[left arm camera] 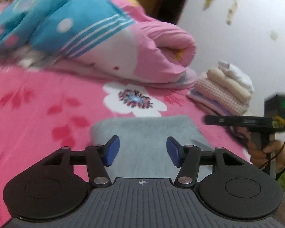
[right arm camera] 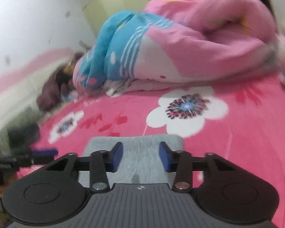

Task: Fold clothes

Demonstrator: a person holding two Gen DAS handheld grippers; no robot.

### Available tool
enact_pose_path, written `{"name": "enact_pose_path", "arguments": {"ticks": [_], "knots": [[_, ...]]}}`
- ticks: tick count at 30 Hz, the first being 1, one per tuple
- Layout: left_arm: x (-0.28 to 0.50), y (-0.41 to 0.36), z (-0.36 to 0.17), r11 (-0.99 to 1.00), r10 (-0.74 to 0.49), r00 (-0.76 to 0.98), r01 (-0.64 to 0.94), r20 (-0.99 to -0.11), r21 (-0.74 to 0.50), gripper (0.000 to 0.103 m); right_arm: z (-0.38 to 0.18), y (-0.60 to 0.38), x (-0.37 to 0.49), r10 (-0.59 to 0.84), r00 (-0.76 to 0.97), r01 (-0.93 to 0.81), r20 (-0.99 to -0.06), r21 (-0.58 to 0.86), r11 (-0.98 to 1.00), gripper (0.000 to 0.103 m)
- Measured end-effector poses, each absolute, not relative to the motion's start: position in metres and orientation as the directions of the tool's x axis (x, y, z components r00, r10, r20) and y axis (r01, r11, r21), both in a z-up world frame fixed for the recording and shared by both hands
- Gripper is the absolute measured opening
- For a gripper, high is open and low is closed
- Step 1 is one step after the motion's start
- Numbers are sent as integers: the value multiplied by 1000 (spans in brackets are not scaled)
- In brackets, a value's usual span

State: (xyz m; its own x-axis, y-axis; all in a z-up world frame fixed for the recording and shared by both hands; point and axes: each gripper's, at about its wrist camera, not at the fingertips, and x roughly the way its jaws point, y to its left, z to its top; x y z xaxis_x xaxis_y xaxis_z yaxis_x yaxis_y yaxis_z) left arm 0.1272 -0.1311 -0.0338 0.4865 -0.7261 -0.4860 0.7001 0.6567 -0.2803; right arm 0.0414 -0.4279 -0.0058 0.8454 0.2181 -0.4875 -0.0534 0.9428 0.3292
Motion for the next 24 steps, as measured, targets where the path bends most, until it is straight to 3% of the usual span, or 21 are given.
{"name": "enact_pose_path", "arguments": {"ticks": [4,11,15,18,24], "knots": [[147,-166,-69,693,-651,477,690,-590,-207,48,-50,-427,82,159,780,2,-605,256,967,27],[158,-154,-62,684,-698,485,669,-526,-290,53,-28,-428,67,201,852,-68,-484,279,958,28],[173,-171,-83,720,-641,487,650,-593,-245,53,-63,-439,90,149,808,35,-570,298,954,29],[155,-164,-69,720,-622,522,674,-584,-164,53,-49,-444,75,113,833,79,-541,318,945,30],[118,-128,-37,693,-651,540,710,-533,-127,56,-3,-430,-13,175,908,-36,-380,346,938,30]]}}
